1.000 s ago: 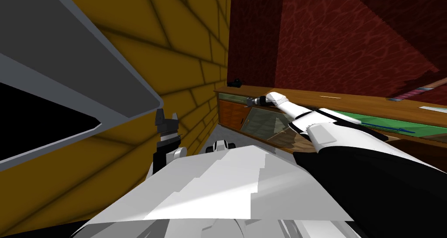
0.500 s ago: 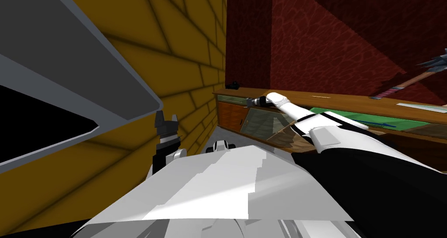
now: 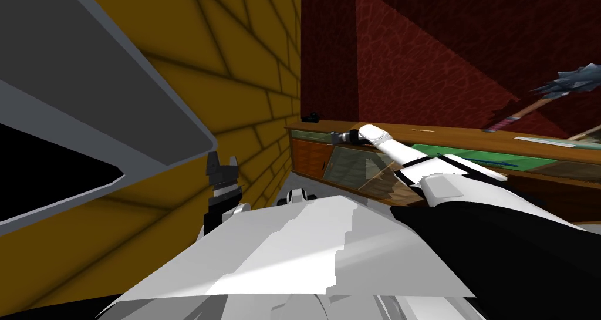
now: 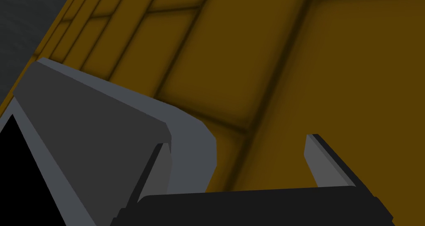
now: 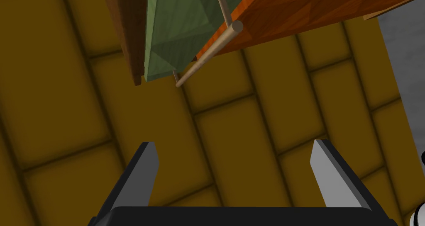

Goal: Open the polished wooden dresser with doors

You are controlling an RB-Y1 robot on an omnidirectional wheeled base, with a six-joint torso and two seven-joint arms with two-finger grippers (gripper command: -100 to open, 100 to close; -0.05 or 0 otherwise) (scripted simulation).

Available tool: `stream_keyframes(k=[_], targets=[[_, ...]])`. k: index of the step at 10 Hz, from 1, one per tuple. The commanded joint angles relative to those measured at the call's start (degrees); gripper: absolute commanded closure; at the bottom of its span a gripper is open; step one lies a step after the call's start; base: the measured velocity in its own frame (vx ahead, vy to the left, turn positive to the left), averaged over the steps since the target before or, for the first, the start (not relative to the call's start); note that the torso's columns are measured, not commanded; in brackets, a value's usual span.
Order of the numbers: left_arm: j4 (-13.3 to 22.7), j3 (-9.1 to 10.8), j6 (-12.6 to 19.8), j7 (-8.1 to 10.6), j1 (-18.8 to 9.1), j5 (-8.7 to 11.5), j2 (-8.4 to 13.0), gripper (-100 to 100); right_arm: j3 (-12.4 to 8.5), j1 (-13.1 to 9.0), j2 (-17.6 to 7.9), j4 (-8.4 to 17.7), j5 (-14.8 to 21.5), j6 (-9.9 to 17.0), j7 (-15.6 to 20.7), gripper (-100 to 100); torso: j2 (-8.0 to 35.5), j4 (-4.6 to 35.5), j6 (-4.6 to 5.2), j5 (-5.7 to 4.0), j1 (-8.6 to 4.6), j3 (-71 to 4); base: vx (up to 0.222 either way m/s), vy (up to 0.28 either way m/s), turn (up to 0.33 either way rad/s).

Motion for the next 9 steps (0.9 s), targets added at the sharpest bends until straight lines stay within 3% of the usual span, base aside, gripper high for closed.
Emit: stream_keyframes(k=[1, 2, 3, 4, 5, 6, 7, 8, 9], targets=[[0.0, -0.02, -0.7, -0.01, 0.6, 0.0, -0.1, 0, -2.0, 1.3, -0.1, -3.0, 1.3, 0.0, -0.9, -100, -0.2, -0.1, -0.03, -0.03, -0.03, -0.2, 0.019, 0.022, -0.004], [0.0, -0.06, -1.3, -0.04, 1.1, 0.0, -0.1, 0, -1.9, 1.1, 0.0, -2.1, 1.0, -0.3, -0.4, -100, -0.2, -0.1, -0.05, 0.02, 0.09, -0.2, -0.061, -0.003, 0.077], [-0.1, -0.08, -2.0, -0.06, 1.4, -0.1, -0.2, 0, 0.9, -1.6, 0.3, 0.7, -1.4, -0.1, 1.0, 100, 0.2, -0.1, -0.25, 0.13, 0.07, 0.2, -0.064, -0.019, 0.093], [-0.3, -0.06, -2.5, -0.07, 1.7, -0.1, -0.2, 0, 1.4, -1.6, 0.3, 1.3, -1.4, -0.1, 1.0, 100, 0.7, 0.1, -0.43, 0.22, 0.04, 0.7, -0.023, -0.007, 0.045], [-0.4, -0.05, -3.0, -0.08, 1.9, -0.1, -0.2, 0, 3.7, -4.3, 0.6, 3.8, -3.9, -0.1, 2.9, 100, 1.0, 0.2, -0.43, 0.25, 0.08, 0.9, -0.05, -0.016, 0.118], [-0.6, -0.05, -3.4, -0.09, 2.0, -0.1, -0.2, 0, 4.8, -4.5, 0.6, 5.6, -4.1, -0.1, 2.9, 100, 1.4, 0.3, -0.67, 0.3, 0.06, 1.2, -0.045, -0.022, 0.062], [-0.7, -0.06, -3.7, -0.1, 2.1, -0.1, -0.3, 0, 6.8, -6.7, 0.9, 7.2, -6.6, -0.2, 4.8, 100, 1.9, 0.4, -0.77, 0.32, 0.03, 1.6, -0.061, -0.026, 0.155], [-0.8, -0.06, -3.8, -0.11, 2.1, -0.1, -0.3, 0, 8.3, -7.4, 0.9, 8.9, -6.8, -0.2, 4.8, 100, 2.4, 0.6, -1.0, 0.36, 0.0, 2.0, -0.053, -0.023, 0.067], [-0.8, -0.06, -4.0, -0.11, 2.1, -0.1, -0.3, 0, 8.3, -7.4, 0.9, 10.0, -6.8, -0.2, 4.8, 100, 2.8, 0.7, -1.03, 0.36, -0.03, 2.3, -0.018, -0.003, -0.037]])
